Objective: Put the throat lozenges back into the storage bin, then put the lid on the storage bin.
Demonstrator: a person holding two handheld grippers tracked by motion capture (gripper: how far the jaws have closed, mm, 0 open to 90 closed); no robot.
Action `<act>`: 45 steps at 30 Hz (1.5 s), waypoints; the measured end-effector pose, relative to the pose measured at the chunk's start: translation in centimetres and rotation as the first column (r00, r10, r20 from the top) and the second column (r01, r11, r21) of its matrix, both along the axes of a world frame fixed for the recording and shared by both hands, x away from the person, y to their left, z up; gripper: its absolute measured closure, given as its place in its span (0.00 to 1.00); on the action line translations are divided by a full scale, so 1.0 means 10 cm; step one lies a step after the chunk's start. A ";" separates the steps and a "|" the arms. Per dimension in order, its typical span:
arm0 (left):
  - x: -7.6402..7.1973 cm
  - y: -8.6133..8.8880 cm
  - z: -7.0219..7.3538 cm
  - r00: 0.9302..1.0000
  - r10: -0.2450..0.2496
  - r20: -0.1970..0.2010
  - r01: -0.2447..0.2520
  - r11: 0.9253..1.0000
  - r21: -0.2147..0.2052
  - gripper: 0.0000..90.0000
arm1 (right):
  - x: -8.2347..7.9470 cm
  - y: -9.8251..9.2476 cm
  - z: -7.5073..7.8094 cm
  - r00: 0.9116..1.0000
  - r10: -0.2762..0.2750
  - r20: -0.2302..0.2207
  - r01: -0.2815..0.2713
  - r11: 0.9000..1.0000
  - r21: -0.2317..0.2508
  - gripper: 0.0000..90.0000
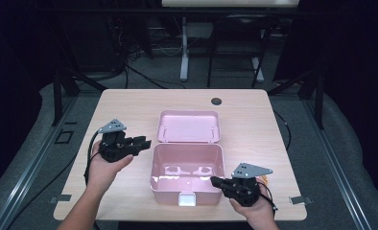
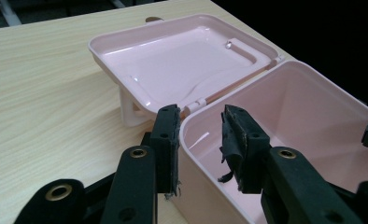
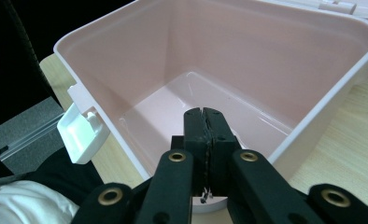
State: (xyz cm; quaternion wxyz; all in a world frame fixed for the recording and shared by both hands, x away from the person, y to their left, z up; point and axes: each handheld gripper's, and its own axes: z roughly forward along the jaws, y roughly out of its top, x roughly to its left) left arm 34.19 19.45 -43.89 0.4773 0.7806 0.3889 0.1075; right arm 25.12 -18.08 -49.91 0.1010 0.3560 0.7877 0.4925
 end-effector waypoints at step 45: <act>-0.21 0.03 -0.21 0.998 -0.046 -0.047 0.049 0.996 0.072 0.63 | 0.01 -0.04 0.33 1.000 0.009 0.022 -0.008 1.000 -0.020 0.68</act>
